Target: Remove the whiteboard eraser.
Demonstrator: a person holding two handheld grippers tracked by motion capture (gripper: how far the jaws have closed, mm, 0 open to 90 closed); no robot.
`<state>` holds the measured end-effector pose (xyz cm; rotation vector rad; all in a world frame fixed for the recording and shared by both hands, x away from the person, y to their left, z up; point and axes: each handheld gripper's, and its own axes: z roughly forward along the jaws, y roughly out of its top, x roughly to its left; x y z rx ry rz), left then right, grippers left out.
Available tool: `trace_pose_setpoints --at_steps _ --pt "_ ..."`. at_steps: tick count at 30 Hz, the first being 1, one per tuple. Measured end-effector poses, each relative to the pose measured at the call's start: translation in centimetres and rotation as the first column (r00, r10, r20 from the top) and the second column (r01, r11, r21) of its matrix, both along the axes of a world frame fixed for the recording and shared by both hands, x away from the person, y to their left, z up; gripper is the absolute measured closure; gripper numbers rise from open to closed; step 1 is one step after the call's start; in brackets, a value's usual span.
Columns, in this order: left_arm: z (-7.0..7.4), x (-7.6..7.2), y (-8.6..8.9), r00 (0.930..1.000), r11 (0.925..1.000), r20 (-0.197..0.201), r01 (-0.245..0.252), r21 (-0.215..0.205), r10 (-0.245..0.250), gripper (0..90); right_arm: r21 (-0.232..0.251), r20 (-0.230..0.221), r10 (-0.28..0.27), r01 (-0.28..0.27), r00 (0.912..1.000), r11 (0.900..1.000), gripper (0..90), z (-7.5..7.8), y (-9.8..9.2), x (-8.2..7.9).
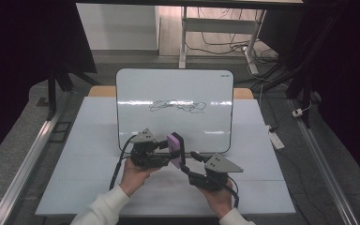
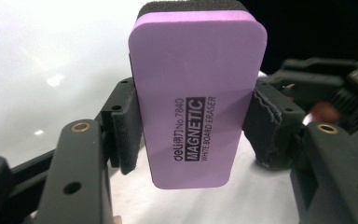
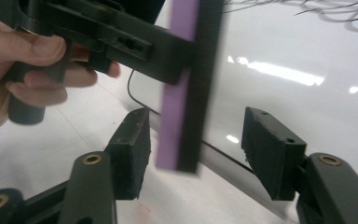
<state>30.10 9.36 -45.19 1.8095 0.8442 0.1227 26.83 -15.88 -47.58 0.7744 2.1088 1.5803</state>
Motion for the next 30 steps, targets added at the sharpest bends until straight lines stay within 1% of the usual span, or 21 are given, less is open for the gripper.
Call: trace_pose_setpoints --at_steps 1,2,4,6,7,9,11,13,14,15,16,17,18,22,24,25,27,28,30 --pt "0.2 0.0 0.3 1.0000 1.0000 0.003 -0.006 0.002 0.006 41.8 -0.002 -0.001 -0.005 0.005 1.0000 1.000 39.6 0.2 -0.6 0.0" --pt "0.4 -0.1 0.6 0.9999 0.9999 0.001 -0.011 0.004 0.011 41.8 -0.002 -0.001 -0.005 0.005 1.0000 1.000 39.6 0.2 -0.6 0.0" --pt "0.7 -0.1 1.2 0.9997 0.9996 0.007 -0.025 0.014 0.025 41.8 0.001 -0.018 -0.021 0.021 0.9996 1.000 38.7 0.5 -2.0 0.0" --pt "1.1 -0.3 1.7 0.9992 0.9989 0.019 -0.035 0.031 0.034 41.8 -0.010 -0.037 -0.055 0.055 0.9978 0.998 38.1 0.6 -3.5 0.2" --pt "1.2 -0.4 2.0 0.9988 0.9984 0.028 -0.040 0.039 0.039 41.8 -0.019 -0.038 -0.071 0.070 0.9968 0.997 38.0 0.5 -4.3 0.2" --pt "1.5 -0.6 2.6 0.9981 0.9976 0.041 -0.049 0.048 0.047 41.8 -0.062 -0.032 -0.106 0.103 0.9939 0.993 37.9 0.2 -5.8 0.2" --pt "1.7 -0.8 3.1 0.9972 0.9969 0.050 -0.058 0.053 0.055 41.7 -0.062 -0.053 -0.127 0.124 0.9904 0.990 37.7 -0.1 -7.4 0.1" --pt "1.8 -0.9 3.6 0.9965 0.9963 0.055 -0.066 0.056 0.063 41.7 -0.088 -0.051 -0.158 0.153 0.9862 0.984 37.1 -0.3 -8.7 0.1" --pt "1.9 -0.9 3.8 0.9962 0.9960 0.057 -0.069 0.056 0.066 41.7 -0.094 -0.053 -0.180 0.175 0.9822 0.980 36.5 -0.6 -10.0 0.0" --pt "1.9 -0.9 4.0 0.9957 0.9954 0.059 -0.075 0.059 0.072 41.7 -0.094 -0.053 -0.180 0.175 0.9822 0.980 36.5 -0.6 -10.0 0.0" --pt "2.0 -0.9 4.1 0.9951 0.9950 0.063 -0.080 0.060 0.077 41.7 -0.098 -0.055 -0.193 0.187 0.9797 0.978 36.2 -0.9 -11.1 0.0" --pt "2.0 -0.9 4.3 0.9946 0.9945 0.066 -0.085 0.062 0.081 41.7 -0.098 -0.055 -0.193 0.187 0.9797 0.978 36.2 -0.9 -11.1 0.0" --pt "2.1 -0.9 4.4 0.9939 0.9938 0.069 -0.090 0.064 0.086 41.7 -0.106 -0.052 -0.199 0.192 0.9787 0.976 35.8 -1.1 -11.6 -0.1" --pt "2.2 -0.9 4.6 0.9922 0.9914 0.081 -0.101 0.082 0.095 41.7 -0.117 -0.057 -0.193 0.185 0.9796 0.976 35.6 -1.6 -12.7 0.2" --pt "2.3 -0.9 4.5 0.9906 0.9889 0.095 -0.108 0.102 0.098 41.7 -0.133 -0.055 -0.179 0.171 0.9822 0.976 35.8 -1.7 -12.8 0.4" --pt "2.3 -1.0 4.5 0.9896 0.9878 0.102 -0.112 0.109 0.101 41.7 -0.142 -0.052 -0.181 0.172 0.9821 0.975 35.8 -1.8 -12.8 0.5" --pt "2.5 -1.0 4.5 0.9882 0.9859 0.113 -0.117 0.120 0.103 41.7 -0.141 -0.054 -0.175 0.166 0.9832 0.976 35.8 -1.9 -12.7 0.5" --pt "2.5 -1.0 4.5 0.9871 0.9842 0.120 -0.121 0.129 0.105 41.7 -0.143 -0.056 -0.173 0.163 0.9834 0.976 35.8 -1.9 -12.7 0.5" --pt "2.8 -1.0 4.5 0.9834 0.9778 0.143 -0.135 0.160 0.112 41.7 -0.147 -0.059 -0.173 0.163 0.9832 0.976 35.8 -1.9 -12.6 0.6"
